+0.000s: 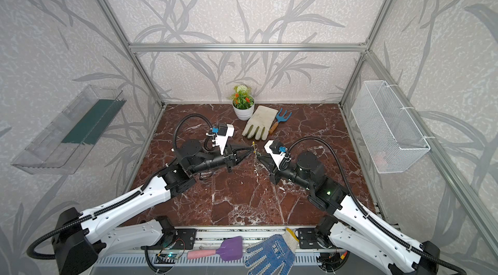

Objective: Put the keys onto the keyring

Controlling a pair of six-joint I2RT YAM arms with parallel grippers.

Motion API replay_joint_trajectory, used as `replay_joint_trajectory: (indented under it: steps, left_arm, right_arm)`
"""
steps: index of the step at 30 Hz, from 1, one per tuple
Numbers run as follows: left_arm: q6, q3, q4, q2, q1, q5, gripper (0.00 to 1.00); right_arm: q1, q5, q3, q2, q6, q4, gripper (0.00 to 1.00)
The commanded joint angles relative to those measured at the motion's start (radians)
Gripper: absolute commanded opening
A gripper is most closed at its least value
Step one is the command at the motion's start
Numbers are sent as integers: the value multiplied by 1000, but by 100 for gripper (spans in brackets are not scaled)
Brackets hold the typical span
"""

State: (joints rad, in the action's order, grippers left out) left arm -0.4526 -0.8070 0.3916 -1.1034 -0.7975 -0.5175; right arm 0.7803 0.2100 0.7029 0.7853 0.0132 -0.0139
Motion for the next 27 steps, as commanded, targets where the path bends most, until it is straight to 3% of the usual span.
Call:
replay_joint_trajectory:
  steps: [1,27]
  left_arm:
    - [6,-3,43,24,-2,-35,0]
    - [56,-5,-60,36,-15,-54,0]
  right_arm:
    - [-4,-9,34,1,15,-21,0]
    - [-36,25,126,31,3,-89,0]
